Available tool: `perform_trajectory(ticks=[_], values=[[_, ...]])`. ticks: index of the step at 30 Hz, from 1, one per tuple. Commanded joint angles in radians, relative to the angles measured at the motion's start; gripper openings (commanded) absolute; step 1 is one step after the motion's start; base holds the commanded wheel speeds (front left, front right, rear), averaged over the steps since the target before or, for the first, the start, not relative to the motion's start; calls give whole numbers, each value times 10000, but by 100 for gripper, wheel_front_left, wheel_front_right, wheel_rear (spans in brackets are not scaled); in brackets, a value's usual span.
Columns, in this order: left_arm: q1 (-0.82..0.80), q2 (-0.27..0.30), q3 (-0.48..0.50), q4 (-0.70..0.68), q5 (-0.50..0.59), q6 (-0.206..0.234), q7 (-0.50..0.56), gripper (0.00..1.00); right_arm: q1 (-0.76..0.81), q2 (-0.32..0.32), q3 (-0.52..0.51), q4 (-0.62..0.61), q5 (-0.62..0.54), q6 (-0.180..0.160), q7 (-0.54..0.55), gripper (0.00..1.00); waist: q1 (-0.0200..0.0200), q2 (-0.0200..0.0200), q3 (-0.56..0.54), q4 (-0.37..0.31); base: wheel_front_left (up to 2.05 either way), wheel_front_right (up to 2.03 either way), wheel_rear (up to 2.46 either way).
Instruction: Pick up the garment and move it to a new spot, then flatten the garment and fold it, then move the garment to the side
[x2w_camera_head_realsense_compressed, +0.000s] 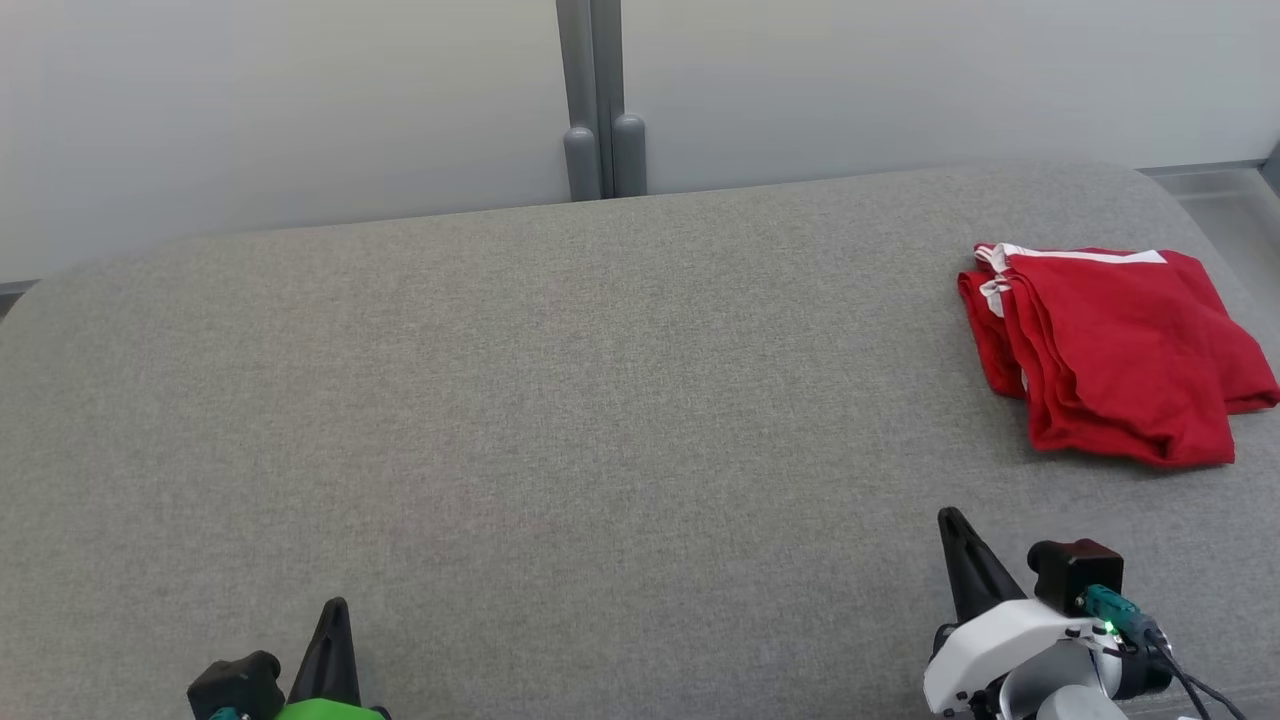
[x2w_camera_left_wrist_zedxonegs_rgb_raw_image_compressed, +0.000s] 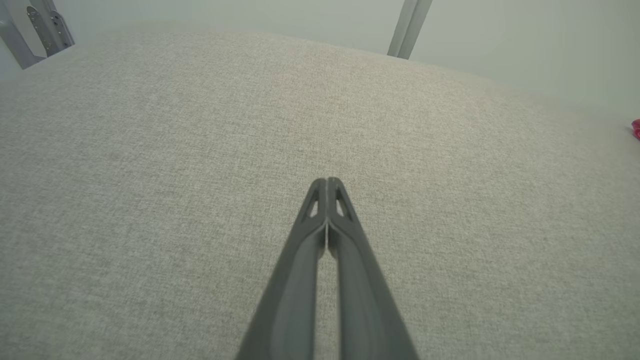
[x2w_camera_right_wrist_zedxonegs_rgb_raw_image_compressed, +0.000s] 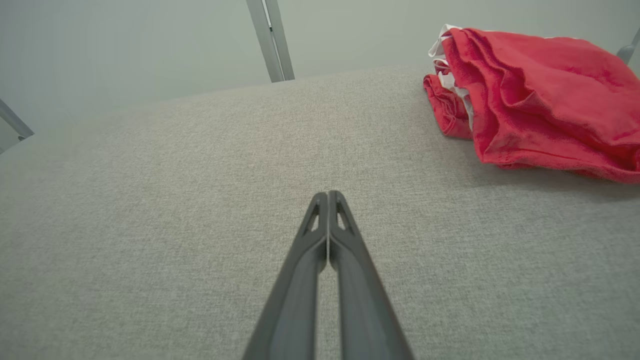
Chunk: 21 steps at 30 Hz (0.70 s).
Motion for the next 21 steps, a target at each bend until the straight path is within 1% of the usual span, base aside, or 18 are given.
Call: perform_trajectory(ticks=[1, 8, 9, 21], values=[[-228, 27, 75, -225, -476, -73, 92, 0, -194, -20, -104, -251, 529, -1, 105, 0, 0, 0, 2, 4, 0, 0, 0], [-309, 37, 146, -452, -1735, -142, 383, 0, -181, -26, -284, -461, 1864, -2, 436, 0, 0, 0, 11, 21, 0, 0, 0], [-309, 37, 146, -452, -1735, -142, 383, 0, -181, -26, -284, -461, 1864, -2, 436, 0, 0, 0, 11, 21, 0, 0, 0], [-473, 53, 297, -755, -3657, -250, 867, 0, -179, -35, -574, -760, 3913, -4, 954, 0, 0, 0, 26, 49, 0, 0, 0]])
